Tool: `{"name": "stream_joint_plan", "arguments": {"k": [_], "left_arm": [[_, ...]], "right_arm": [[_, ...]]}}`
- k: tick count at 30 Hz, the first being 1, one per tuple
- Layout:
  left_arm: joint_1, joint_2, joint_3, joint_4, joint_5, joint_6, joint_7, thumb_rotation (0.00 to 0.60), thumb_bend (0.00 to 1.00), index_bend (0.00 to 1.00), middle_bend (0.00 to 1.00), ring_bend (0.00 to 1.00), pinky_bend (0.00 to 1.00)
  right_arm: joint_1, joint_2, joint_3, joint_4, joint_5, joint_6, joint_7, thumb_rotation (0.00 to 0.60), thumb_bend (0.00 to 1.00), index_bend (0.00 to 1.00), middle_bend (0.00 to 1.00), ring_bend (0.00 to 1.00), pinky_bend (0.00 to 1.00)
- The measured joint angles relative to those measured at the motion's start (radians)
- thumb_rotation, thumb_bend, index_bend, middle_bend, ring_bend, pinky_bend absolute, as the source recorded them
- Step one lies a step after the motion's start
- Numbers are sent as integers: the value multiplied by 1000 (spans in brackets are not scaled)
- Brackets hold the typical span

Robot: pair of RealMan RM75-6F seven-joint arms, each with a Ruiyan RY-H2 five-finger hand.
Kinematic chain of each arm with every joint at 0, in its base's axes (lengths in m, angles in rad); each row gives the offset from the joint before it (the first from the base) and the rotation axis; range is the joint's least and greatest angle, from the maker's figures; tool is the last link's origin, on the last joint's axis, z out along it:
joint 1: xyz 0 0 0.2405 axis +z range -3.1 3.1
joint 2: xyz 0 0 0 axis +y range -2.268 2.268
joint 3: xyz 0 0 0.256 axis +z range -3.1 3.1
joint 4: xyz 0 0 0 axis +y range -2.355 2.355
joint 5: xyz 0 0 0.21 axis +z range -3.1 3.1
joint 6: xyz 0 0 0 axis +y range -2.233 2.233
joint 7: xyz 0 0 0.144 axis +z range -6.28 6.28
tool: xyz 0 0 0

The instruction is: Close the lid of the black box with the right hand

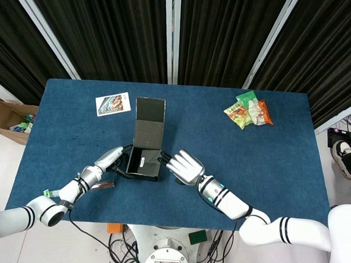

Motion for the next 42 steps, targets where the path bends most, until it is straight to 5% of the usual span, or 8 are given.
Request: {"name": "stream_joint_plan", "arguments": {"k": [42], "left_arm": [[8,-11,2,35,5,10,-26,600,25,460,398,608,844]], "right_arm": [[199,-90,-64,161,110,-112,-42,600,183,460,371,838,1000]]}}
